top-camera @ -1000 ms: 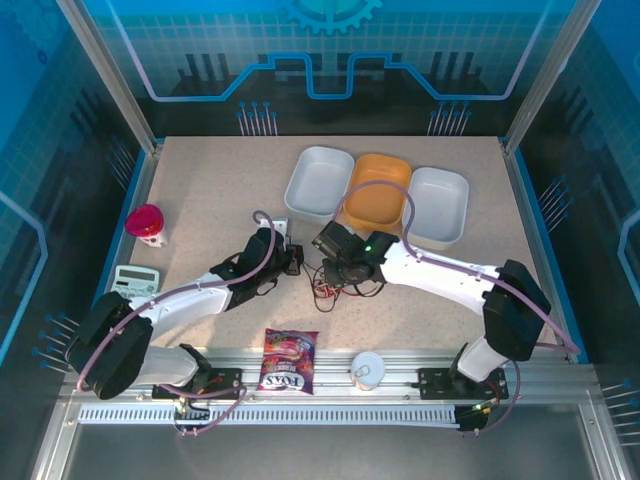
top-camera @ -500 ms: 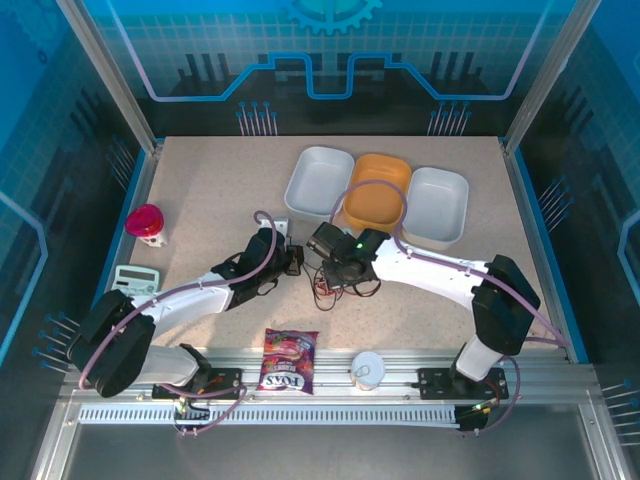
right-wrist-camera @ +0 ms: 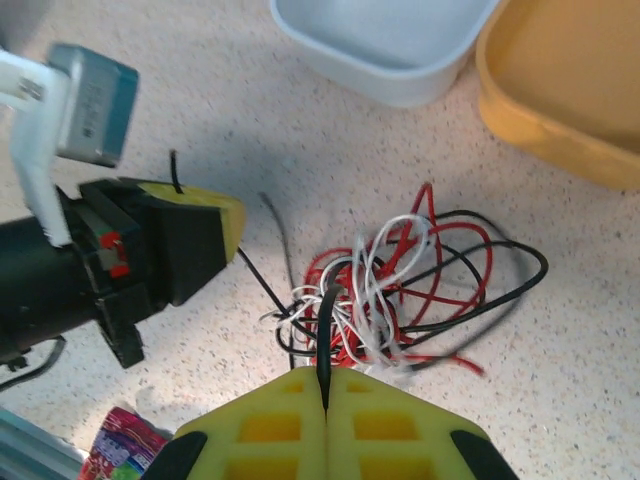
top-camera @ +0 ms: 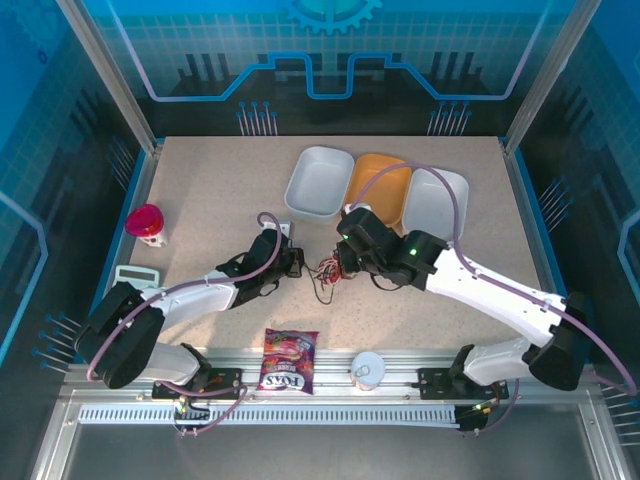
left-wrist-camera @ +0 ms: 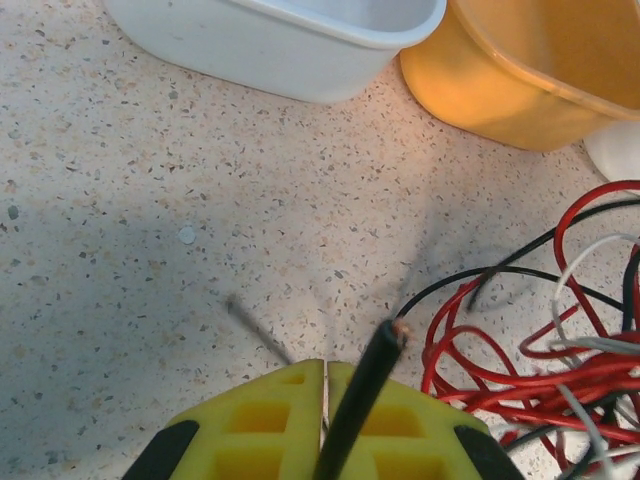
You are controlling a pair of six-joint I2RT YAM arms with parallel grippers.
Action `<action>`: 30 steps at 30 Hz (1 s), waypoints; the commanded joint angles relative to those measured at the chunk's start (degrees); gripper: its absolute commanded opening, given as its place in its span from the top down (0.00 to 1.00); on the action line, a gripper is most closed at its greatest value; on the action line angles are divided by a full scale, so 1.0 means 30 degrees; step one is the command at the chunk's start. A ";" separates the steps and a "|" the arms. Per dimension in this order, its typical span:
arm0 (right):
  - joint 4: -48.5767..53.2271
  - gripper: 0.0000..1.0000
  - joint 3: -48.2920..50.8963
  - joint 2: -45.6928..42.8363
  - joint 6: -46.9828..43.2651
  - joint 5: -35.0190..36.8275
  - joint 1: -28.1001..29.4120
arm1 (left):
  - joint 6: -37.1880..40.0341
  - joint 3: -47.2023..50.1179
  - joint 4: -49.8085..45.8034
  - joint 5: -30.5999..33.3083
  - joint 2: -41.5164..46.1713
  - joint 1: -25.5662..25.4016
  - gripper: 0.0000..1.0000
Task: Untangle the cables
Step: Pick up the cable.
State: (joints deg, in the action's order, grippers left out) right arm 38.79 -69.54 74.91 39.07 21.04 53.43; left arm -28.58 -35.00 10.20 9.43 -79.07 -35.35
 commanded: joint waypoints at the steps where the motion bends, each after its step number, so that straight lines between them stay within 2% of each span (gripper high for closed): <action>1: -0.2099 1.00 0.0539 -0.1276 -0.0686 0.0533 -0.0326 | -0.0288 -0.0520 0.0479 0.0371 -0.0301 0.0089 1.00; 14: -0.3203 1.00 0.0582 -0.3756 -0.2178 0.0687 -0.0997 | -0.0493 -0.0549 -0.0029 0.0899 -0.0449 0.0096 1.00; 30: -0.1790 1.00 -0.1381 -0.4826 -0.4159 0.1620 -0.1020 | -0.0266 -0.0228 -0.0733 0.1558 0.0186 0.0099 1.00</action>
State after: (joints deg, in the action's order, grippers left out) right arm 32.56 -71.18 62.19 28.73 23.53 50.92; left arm -28.62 -35.20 9.26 12.32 -79.83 -35.35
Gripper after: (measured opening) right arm 0.058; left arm 0.066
